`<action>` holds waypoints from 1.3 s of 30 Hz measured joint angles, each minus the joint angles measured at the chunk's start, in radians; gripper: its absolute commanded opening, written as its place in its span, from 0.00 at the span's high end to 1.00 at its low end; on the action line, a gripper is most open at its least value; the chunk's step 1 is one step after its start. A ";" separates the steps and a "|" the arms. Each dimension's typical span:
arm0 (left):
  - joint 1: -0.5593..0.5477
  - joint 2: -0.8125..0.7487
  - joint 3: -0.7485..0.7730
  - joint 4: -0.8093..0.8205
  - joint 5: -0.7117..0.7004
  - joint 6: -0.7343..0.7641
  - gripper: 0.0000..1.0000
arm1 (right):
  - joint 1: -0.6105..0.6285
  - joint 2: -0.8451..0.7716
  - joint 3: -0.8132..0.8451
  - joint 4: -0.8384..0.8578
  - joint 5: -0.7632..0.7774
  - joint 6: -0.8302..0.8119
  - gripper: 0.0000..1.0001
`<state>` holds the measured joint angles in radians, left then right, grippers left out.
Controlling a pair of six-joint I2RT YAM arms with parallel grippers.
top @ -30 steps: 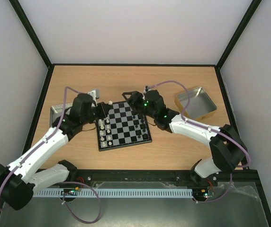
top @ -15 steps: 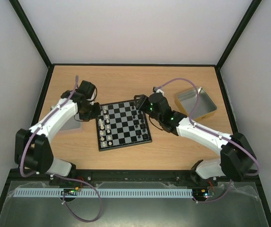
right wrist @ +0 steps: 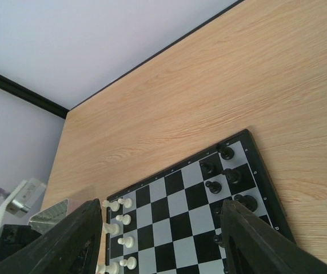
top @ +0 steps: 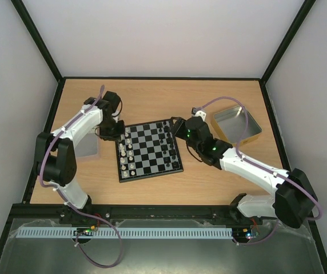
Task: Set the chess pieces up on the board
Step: Place the chess piece on the chessboard.
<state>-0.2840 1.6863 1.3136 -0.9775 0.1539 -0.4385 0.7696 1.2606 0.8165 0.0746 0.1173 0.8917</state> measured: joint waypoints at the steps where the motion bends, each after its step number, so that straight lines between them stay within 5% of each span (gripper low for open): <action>1: 0.003 0.010 0.002 -0.005 0.005 0.006 0.97 | 0.000 -0.007 -0.004 0.000 0.004 -0.002 0.43; 39: 0.026 0.216 0.094 -0.039 0.024 0.098 0.83 | 0.000 -0.038 -0.043 0.004 0.023 -0.005 0.43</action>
<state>-0.2584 1.9026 1.4078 -1.0164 0.1776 -0.3401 0.7696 1.2228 0.7738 0.0788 0.1398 0.8864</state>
